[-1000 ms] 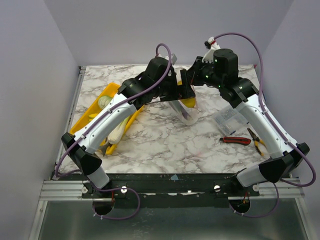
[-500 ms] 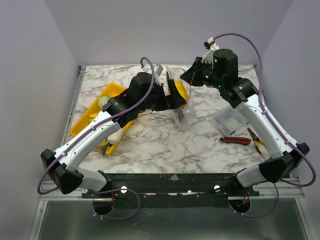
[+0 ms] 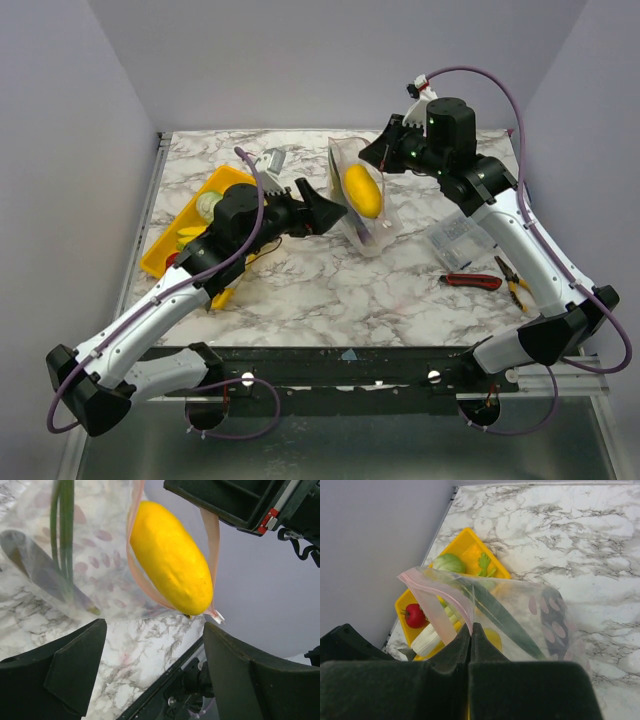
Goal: Place the food in the zip-top bag and seal the zipper
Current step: Place the fake fruit in the zipper food storage bag, then adjust the zipper food storage bag at the center of the board.
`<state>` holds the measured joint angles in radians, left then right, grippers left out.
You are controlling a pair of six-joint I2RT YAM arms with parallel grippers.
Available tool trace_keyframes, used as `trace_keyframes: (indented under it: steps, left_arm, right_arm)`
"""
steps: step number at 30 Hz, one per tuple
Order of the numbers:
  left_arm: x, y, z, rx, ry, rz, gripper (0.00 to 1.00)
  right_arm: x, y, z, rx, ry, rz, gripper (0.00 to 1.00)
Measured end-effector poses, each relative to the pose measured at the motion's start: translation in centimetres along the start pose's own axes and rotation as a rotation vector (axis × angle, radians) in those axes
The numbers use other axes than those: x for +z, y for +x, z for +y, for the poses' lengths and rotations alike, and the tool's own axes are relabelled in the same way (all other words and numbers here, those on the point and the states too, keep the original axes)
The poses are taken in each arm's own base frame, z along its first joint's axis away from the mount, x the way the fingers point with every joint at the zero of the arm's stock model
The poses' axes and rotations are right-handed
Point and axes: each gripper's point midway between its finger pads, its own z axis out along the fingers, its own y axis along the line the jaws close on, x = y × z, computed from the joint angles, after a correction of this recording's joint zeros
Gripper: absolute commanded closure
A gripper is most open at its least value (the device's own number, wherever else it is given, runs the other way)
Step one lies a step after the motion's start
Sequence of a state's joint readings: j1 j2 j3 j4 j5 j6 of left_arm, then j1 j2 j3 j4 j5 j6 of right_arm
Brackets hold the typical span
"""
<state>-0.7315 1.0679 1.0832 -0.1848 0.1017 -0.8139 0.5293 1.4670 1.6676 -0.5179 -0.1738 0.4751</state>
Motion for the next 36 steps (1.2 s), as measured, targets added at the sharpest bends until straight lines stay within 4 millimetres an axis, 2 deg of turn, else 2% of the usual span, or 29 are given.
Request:
trace_keyframes:
  steps: [4, 9, 13, 15, 18, 26, 28, 36]
  left_arm:
    - [-0.7, -1.1, 0.5, -0.004, 0.018, -0.068, 0.45]
    - [0.5, -2.1, 1.2, -0.072, 0.065, -0.094, 0.61]
    - [2.5, -1.1, 2.5, -0.132, 0.087, -0.052, 0.67]
    - [3.4, -0.5, 2.6, -0.154, 0.109, -0.021, 0.68]
    - [4.2, -0.2, 2.1, -0.176, 0.15, 0.001, 0.7]
    - [5.1, 0.5, 1.8, -0.213, 0.185, 0.035, 0.85]
    - [5.4, 0.7, 2.0, -0.221, 0.18, 0.044, 0.85]
    - [6.4, 0.8, 2.2, -0.244, 0.173, 0.065, 0.75]
  right_arm:
    - [0.0, 0.0, 0.0, 0.001, 0.0, 0.001, 0.99]
    - [0.2, 0.1, -0.1, 0.003, 0.001, 0.004, 0.99]
    - [0.3, 0.1, -0.1, 0.005, 0.002, 0.006, 0.99]
    - [0.3, 0.0, 0.0, 0.005, 0.001, 0.004, 0.99]
    - [0.3, -0.1, 0.0, 0.005, 0.0, 0.002, 0.99]
    - [0.3, 0.0, 0.1, 0.005, -0.005, 0.006, 0.99]
    - [0.3, 0.0, 0.1, 0.005, -0.004, 0.007, 0.99]
    - [0.7, 0.2, 0.0, 0.007, -0.002, 0.014, 0.99]
